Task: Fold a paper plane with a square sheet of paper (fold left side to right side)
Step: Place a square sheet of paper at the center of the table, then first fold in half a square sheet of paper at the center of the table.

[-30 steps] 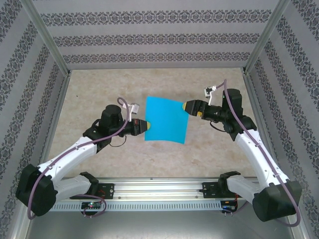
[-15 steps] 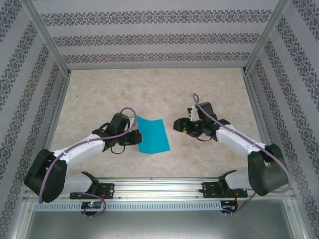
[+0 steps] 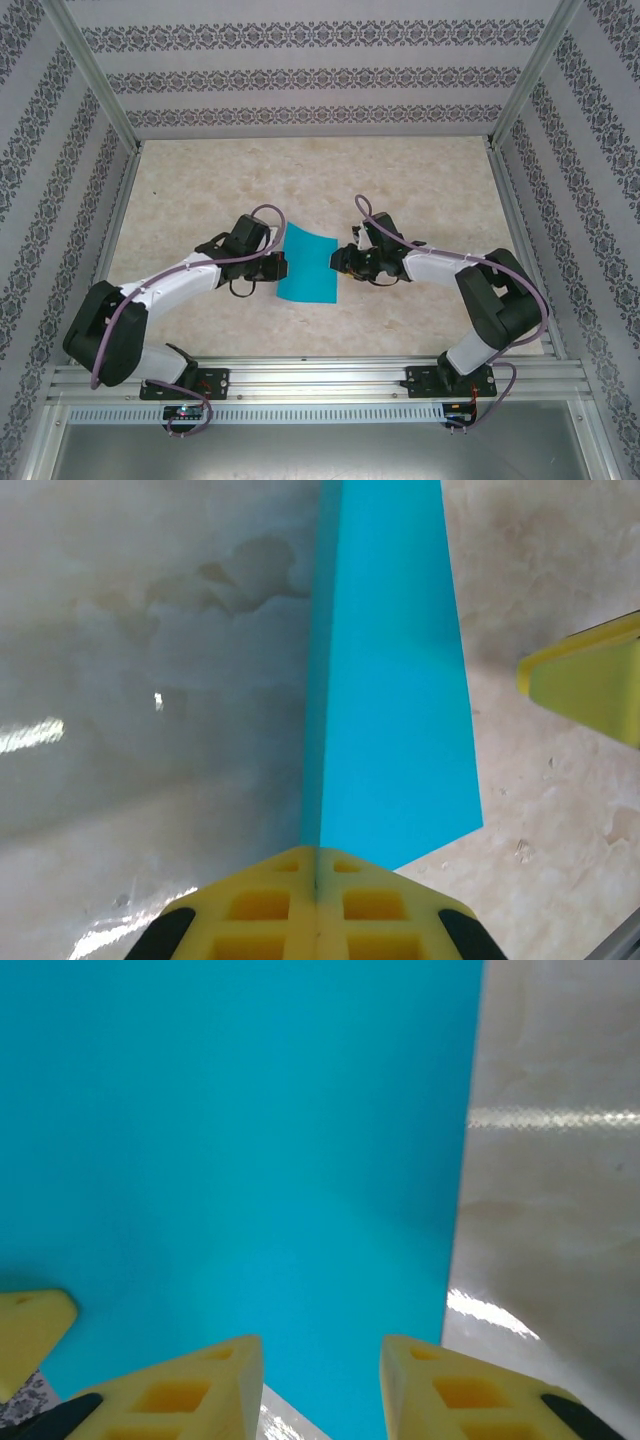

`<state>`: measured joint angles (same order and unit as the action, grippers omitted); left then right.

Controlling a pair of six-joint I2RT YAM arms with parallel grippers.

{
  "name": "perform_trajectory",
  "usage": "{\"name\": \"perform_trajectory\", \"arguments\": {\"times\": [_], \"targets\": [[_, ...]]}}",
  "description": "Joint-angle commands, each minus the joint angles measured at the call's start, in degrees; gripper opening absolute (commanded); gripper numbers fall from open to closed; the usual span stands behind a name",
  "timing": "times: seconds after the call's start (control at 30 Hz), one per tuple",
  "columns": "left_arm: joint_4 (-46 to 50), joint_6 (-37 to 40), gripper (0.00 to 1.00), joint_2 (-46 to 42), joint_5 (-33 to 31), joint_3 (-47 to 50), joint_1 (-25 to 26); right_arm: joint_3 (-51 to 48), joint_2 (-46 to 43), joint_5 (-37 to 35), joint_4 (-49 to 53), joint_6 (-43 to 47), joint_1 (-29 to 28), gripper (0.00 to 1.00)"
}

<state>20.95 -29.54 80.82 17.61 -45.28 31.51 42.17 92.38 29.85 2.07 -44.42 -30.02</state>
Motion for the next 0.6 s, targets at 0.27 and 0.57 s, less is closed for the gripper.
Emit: {"name": "perform_trajectory", "arguments": {"times": [0.27,0.57], "targets": [[-2.44,-0.55,0.11,0.47,3.30,0.40,-0.66,3.43,6.60,-2.00,-2.82,-1.65,-1.35,0.30],[-10.43,-3.58,0.40,1.12,11.03,1.60,-0.61,3.88,8.00,-3.27,-0.73,-0.22,-1.70,0.30]]}}
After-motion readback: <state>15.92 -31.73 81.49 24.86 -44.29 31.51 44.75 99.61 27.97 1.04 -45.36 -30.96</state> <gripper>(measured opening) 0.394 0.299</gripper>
